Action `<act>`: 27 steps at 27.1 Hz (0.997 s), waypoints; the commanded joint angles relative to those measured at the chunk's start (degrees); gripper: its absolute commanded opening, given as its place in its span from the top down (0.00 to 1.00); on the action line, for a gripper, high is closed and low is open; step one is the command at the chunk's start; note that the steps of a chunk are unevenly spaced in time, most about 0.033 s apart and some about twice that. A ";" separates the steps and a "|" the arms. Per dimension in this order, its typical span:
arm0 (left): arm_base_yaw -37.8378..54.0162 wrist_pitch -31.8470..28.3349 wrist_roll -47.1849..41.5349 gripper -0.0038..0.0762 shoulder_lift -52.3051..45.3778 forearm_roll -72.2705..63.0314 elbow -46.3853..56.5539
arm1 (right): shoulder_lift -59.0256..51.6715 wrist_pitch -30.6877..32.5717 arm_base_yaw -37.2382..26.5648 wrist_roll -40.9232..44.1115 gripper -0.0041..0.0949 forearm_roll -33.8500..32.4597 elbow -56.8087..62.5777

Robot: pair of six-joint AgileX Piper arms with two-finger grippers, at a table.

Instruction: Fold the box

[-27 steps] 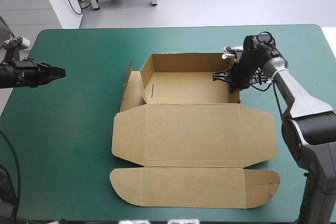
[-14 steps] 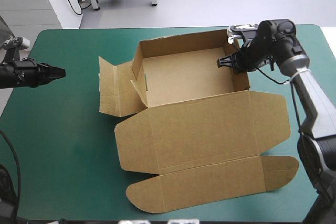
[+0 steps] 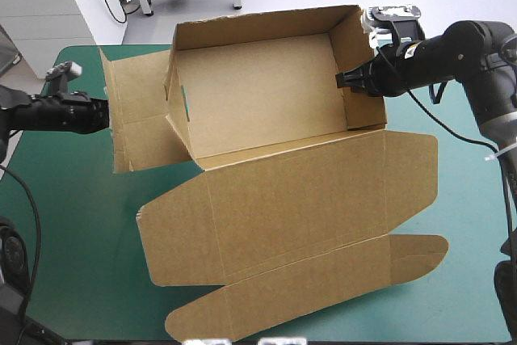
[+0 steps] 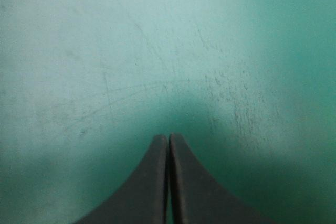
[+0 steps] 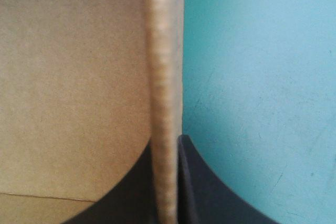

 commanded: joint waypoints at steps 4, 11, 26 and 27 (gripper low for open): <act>-9.93 -3.38 -5.20 0.96 -2.84 -2.69 -1.28 | -0.33 -5.27 -0.38 -0.18 0.98 2.43 -1.92; -10.48 0.70 -4.42 0.96 -5.10 -11.10 -1.28 | 1.05 -8.55 -0.38 0.06 0.98 -0.26 -1.92; -13.82 5.12 -2.60 0.96 -8.77 -24.03 -1.28 | 4.67 -8.44 -0.38 2.48 0.98 -8.24 -1.92; -14.00 5.12 -2.60 0.96 -8.77 -24.94 -1.28 | 5.07 -8.44 -0.38 2.48 0.98 -8.45 -1.92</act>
